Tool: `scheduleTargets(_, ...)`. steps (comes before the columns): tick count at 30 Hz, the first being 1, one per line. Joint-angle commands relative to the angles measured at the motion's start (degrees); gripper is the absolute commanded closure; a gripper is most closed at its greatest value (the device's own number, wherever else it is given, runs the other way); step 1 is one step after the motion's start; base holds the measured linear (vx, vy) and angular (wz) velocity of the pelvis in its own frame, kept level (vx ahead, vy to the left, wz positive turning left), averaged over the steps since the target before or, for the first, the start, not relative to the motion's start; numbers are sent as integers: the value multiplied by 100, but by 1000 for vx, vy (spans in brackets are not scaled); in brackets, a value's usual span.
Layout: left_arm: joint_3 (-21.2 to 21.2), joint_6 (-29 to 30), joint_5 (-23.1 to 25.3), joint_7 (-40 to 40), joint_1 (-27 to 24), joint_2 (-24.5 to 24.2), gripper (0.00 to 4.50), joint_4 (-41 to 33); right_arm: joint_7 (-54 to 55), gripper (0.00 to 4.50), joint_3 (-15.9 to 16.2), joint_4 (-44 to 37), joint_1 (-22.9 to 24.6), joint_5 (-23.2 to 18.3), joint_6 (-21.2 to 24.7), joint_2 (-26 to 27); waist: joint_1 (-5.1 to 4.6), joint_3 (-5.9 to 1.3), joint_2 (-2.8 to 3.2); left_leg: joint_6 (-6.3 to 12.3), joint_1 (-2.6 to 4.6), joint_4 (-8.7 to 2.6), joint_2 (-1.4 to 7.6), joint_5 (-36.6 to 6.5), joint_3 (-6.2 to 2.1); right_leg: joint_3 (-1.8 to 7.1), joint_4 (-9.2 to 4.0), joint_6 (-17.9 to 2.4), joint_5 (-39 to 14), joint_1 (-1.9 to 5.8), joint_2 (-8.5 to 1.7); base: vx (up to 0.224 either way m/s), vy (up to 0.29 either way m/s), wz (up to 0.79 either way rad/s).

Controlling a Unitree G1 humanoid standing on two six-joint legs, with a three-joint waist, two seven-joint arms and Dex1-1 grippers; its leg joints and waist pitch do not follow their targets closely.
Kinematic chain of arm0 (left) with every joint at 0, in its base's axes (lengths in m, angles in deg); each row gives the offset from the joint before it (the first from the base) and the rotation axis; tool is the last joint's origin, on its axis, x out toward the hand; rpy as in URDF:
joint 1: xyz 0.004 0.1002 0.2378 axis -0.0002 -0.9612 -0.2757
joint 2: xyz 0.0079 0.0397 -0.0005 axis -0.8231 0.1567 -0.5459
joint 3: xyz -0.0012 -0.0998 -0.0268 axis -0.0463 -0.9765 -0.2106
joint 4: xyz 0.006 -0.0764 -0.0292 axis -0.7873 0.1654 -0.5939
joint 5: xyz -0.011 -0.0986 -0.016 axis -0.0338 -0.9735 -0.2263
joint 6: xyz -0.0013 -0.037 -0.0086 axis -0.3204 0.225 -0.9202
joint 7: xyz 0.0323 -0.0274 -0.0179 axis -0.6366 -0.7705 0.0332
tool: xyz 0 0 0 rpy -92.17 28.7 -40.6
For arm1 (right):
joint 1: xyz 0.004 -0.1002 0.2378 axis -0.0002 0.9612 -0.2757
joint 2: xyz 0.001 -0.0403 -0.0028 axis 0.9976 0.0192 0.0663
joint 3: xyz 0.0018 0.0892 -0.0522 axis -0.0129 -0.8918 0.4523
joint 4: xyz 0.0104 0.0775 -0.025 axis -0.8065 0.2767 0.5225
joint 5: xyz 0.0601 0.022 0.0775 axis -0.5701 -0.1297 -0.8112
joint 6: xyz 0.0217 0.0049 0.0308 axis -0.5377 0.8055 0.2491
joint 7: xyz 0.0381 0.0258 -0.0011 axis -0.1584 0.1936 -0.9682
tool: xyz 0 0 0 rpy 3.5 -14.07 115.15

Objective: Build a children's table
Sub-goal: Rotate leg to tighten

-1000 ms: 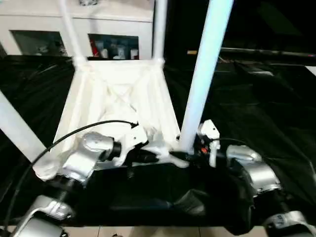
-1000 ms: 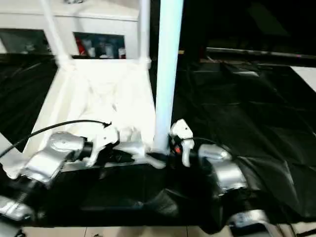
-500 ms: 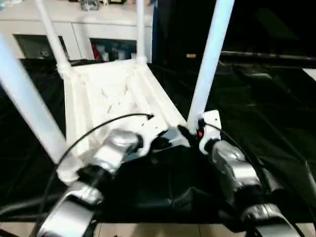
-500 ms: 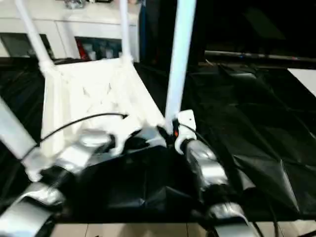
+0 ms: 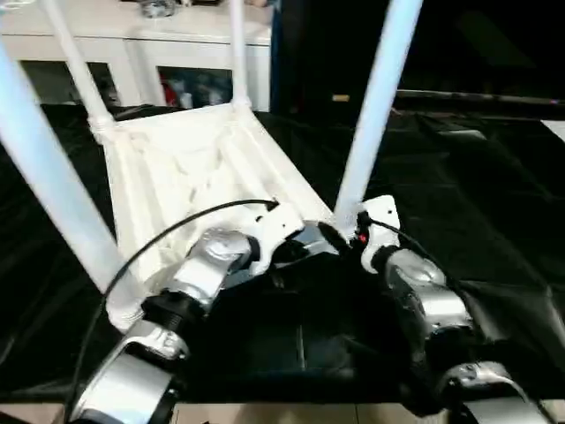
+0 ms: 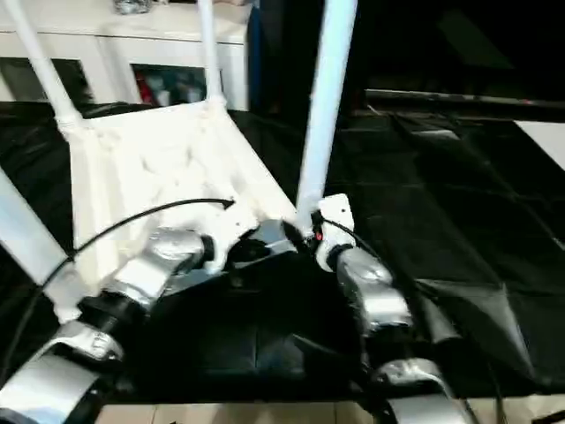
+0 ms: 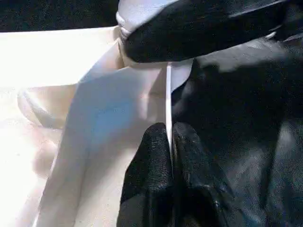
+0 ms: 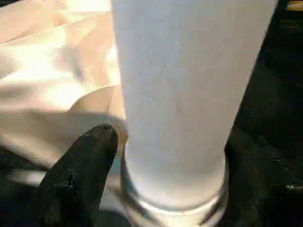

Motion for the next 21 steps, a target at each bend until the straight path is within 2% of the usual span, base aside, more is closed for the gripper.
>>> scheduleTargets(1, -98, -283, -381, 370, -235, -7, 450, -23, -869, 62, 471, -394, 68, -156, 96, 6, 29, -234, -133, 354, -26, -337, 199, -1386, -113, 216, -579, -676, -2216, 223, -374, 0, 0, 0)
scheduleTargets(4, -106, -316, -485, 646, -311, -106, 450, -157, -1153, 62, 485, -526, 108, -232, 149, -137, 23, -237, -127, 343, -37, -344, 210, -1268, -112, 221, -558, -725, -2099, 217, -364, 0, 0, 0)
scheduleTargets(5, -90, -329, -634, 1112, -458, -322, 450, -418, -1593, 62, 446, -697, 155, -337, 212, -355, 23, -236, -127, 341, -22, -339, 211, -1228, -102, 225, -554, -772, -2013, 201, -357, 0, 0, 0)
scheduleTargets(6, -90, -323, -644, 1148, -470, -341, 450, -437, -1627, 62, 440, -709, 157, -342, 217, -371, 28, -244, -119, 357, -40, -333, 221, -1181, -106, 226, -519, -844, -1855, 221, -367, 0, 0, 0)
scheduleTargets(8, -91, -267, -731, 1451, -570, -497, 450, -601, -1875, 62, 415, -801, 184, -386, 247, -493, 22, -245, -98, 371, -23, -333, 230, -1179, -97, 225, -505, -932, -1687, 204, -351, 0, 0, 0)
scheduleTargets(9, -95, -187, -813, 1709, -663, -635, 450, -743, -2097, 62, 429, -891, 221, -457, 311, -598, 19, -247, -108, 382, -19, -329, 228, -1161, -91, 226, -498, -960, -1609, 202, -341, 0, 0, 0)
scheduleTargets(12, -169, -138, -899, 1946, -764, -809, 450, -811, -2449, 62, 519, -1044, 308, -534, 420, -767, 33, -260, -72, 429, -4, -315, 244, -985, -82, 222, -418, -1178, -1015, 209, -325, 0, 0, 0)
scheduleTargets(14, -208, -174, -883, 1954, -769, -851, 450, -765, -2522, 62, 561, -1066, 334, -497, 435, -809, 42, -268, -80, 464, -6, -300, 236, -868, -70, 218, -385, -1255, -719, 226, -316, 0, 0, 0)
scheduleTargets(15, -208, -174, -883, 1954, -769, -851, 450, -765, -2522, 77, 561, -1066, 334, -497, 435, -809, 40, -265, -85, 474, -15, -297, 231, -850, -65, 218, -384, -1271, -672, 228, -319, 0, 0, 0)
scheduleTargets(16, -234, -186, -884, 1956, -785, -891, 450, -770, -2607, 96, 613, -1054, 351, -461, 443, -843, 35, -257, -94, 469, -24, -297, 224, -904, -64, 216, -398, -1273, -756, 234, -332, 0, 0, 0)
scheduleTargets(18, -242, -160, -907, 1991, -799, -918, 450, -796, -2670, 96, 643, -1039, 357, -432, 436, -862, 31, -238, -104, 405, -17, -308, 222, -1073, -68, 221, -446, -1174, -1192, 230, -351, 0, 0, 0)
scheduleTargets(21, -251, -143, -915, 2001, -805, -943, 450, -811, -2741, 135, 705, -1022, 365, -385, 419, -880, 33, -233, -109, 334, -11, -318, 224, -1183, -80, 226, -474, -1034, -1586, 223, -362, 0, 0, 0)
